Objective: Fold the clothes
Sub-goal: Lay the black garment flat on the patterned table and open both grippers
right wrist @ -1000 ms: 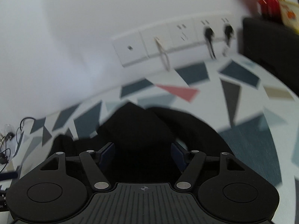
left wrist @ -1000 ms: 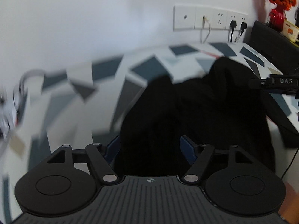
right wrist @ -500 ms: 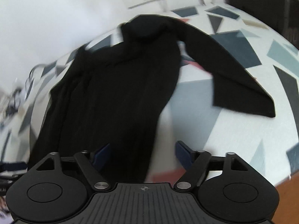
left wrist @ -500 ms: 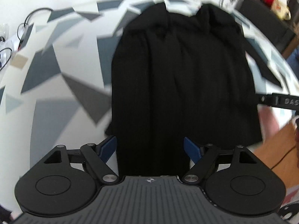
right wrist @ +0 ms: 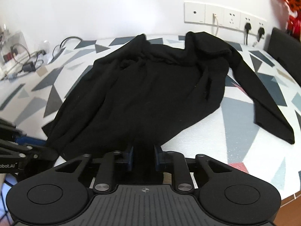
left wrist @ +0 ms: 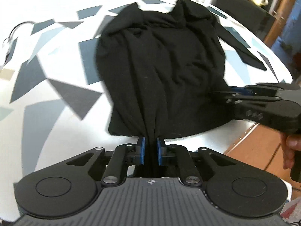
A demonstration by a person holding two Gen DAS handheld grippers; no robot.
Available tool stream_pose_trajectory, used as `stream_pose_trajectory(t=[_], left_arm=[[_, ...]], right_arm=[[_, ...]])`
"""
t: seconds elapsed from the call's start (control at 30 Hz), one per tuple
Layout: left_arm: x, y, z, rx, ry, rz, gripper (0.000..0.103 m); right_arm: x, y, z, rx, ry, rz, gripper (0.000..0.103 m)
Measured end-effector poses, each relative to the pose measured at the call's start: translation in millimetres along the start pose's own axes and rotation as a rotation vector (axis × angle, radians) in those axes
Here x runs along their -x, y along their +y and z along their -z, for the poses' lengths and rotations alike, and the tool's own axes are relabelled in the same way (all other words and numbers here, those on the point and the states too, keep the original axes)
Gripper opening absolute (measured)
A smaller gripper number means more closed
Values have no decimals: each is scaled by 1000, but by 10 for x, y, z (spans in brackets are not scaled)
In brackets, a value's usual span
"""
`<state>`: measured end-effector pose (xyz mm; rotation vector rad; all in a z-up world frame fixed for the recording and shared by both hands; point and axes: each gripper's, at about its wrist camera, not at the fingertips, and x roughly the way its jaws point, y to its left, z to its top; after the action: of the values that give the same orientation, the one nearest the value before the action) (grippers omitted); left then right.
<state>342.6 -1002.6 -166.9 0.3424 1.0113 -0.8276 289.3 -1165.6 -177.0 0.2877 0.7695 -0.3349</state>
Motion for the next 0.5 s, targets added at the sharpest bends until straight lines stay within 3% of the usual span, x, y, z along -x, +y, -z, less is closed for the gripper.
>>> stream_pose_trajectory(t=[0.03, 0.17, 0.23, 0.37, 0.43, 0.5], left_arm=[[61, 85, -2, 39, -11, -8, 13], [374, 384, -65, 130, -121, -209, 13], [555, 552, -113, 218, -184, -268, 13], [844, 788, -237, 329, -317, -330, 13], [890, 860, -329, 336, -354, -344, 13], [924, 921, -423, 348, -384, -349, 13]], right_arm=[[47, -65, -9, -27, -7, 11, 17], [269, -371, -11, -147, -30, 88, 17], [393, -509, 22, -201, -15, 124, 17], [587, -651, 139, -250, 33, 174, 17], [608, -650, 186, -267, 65, 156, 17], [517, -558, 159, -260, 100, 110, 26]])
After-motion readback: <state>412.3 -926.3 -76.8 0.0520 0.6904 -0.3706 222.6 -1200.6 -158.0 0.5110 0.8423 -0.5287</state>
